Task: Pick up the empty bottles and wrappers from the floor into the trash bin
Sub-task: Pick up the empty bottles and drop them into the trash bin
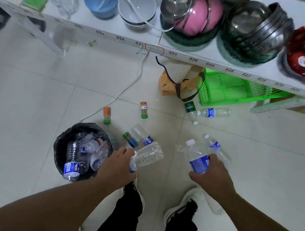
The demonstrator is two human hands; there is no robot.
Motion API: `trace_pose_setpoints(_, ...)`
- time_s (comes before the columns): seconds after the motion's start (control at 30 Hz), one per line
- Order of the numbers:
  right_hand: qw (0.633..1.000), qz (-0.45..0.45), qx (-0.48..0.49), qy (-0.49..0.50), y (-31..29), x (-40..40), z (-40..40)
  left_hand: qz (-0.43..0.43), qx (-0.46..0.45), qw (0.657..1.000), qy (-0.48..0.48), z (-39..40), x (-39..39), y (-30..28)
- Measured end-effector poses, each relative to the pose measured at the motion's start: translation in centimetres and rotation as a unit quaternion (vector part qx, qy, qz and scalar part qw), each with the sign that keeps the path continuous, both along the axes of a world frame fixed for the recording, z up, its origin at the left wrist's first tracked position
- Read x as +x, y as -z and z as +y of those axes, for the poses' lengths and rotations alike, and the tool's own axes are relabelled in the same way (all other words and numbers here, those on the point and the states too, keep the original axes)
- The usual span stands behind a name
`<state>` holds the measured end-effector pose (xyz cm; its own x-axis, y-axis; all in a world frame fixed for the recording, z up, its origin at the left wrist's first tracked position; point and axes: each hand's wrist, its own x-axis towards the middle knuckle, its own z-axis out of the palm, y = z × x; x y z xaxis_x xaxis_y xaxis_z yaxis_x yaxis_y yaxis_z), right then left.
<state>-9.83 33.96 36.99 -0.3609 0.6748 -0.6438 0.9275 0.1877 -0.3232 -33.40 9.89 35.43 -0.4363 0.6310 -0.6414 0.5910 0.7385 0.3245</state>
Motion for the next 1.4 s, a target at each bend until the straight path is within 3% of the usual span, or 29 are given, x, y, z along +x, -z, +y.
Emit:
trace_pose_setpoints(0.5,0.994,0.04,-0.005,-0.097,-4.6,-0.9,1.7,0.038,0.006,0.985,-0.166,-0.4,5.7,-6.1)
trace_pose_setpoints(0.7,0.986,0.062,0.008,-0.154,-5.0,0.1,1.6,0.056,0.032,0.968,-0.243,-1.8,8.9,-7.0)
trace_pose_setpoints(0.9,0.982,0.052,-0.006,-0.184,-4.4,1.3,0.3,0.04,0.001,0.947,-0.318,-4.7,11.0,-6.5)
trace_pose_setpoints(1.4,0.985,0.042,-0.022,-0.165,-3.0,-3.7,-8.0,0.041,-0.02,0.931,-0.363,-13.8,4.6,-5.0)
